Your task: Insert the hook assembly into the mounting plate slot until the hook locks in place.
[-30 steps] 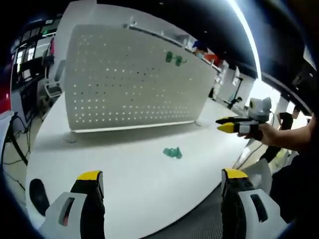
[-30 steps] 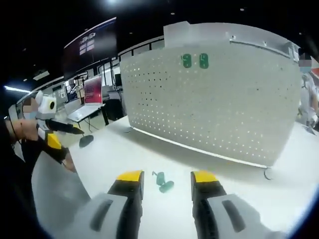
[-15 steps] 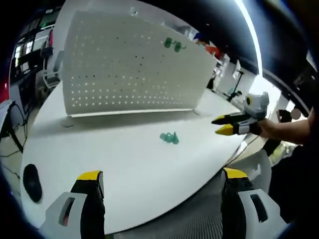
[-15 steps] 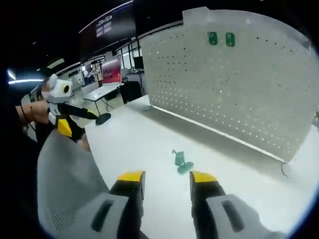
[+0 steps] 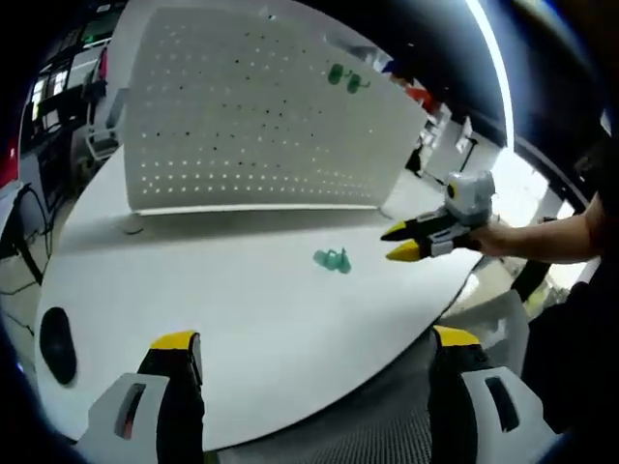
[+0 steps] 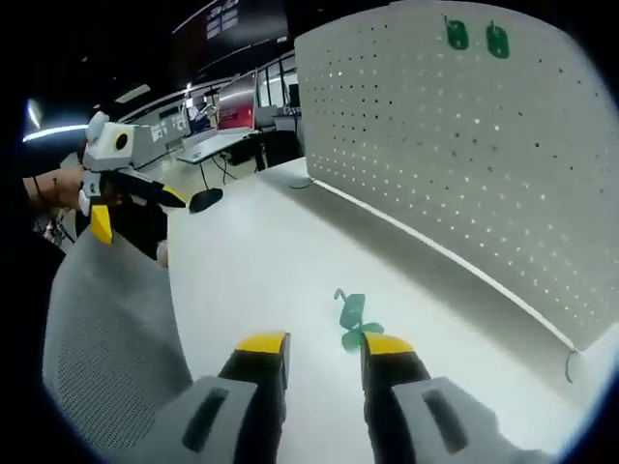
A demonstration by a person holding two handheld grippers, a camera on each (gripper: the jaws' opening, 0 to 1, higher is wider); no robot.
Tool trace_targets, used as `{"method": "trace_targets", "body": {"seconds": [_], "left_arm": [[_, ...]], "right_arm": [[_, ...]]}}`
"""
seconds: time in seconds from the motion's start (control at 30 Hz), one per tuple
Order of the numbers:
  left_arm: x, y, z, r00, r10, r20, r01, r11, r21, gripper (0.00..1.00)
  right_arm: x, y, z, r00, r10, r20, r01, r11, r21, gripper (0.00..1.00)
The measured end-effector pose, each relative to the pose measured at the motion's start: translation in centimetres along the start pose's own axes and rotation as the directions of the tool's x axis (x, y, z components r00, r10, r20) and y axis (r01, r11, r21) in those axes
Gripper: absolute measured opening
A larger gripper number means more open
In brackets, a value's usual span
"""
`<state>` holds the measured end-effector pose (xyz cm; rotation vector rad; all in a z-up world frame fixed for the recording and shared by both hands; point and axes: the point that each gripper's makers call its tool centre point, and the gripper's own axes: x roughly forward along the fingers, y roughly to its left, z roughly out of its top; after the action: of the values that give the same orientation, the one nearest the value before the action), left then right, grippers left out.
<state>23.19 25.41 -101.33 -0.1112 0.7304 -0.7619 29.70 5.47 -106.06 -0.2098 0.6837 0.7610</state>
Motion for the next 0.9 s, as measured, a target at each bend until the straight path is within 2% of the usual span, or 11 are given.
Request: {"method": "trace_targets", "body": {"seconds": [0.17,0.37,0.7,0.9], "left_arm": [[0.3,0.3,-0.2,1.000,0.001,-0.009,-0.001,1.000,-0.010,0.99],[0.5,0.6,-0.4,1.000,0.006,-0.021,-0.006,1.000,-0.023,0.98],[1.0,1.0,-0.5,0.999,0.012,-0.032,-0.013,0.999,-0.039,0.98],[1.2,1.3,-0.4,0.999,0.014,-0.037,-0.015,0.999,-0.044,0.98]], "right_arm": [[2.2,-1.0,-0.5,0.999,0.018,-0.040,-0.019,0.999,-0.028,0.23],[3.6,-2.0,-1.2,0.992,0.055,-0.110,-0.063,0.995,-0.073,0.19],[5.5,-3.8,-1.0,0.989,0.064,-0.130,-0.082,0.987,-0.139,0.14],[6.6,-3.8,-0.8,0.986,0.099,-0.136,-0.116,0.985,-0.128,0.14]]}}
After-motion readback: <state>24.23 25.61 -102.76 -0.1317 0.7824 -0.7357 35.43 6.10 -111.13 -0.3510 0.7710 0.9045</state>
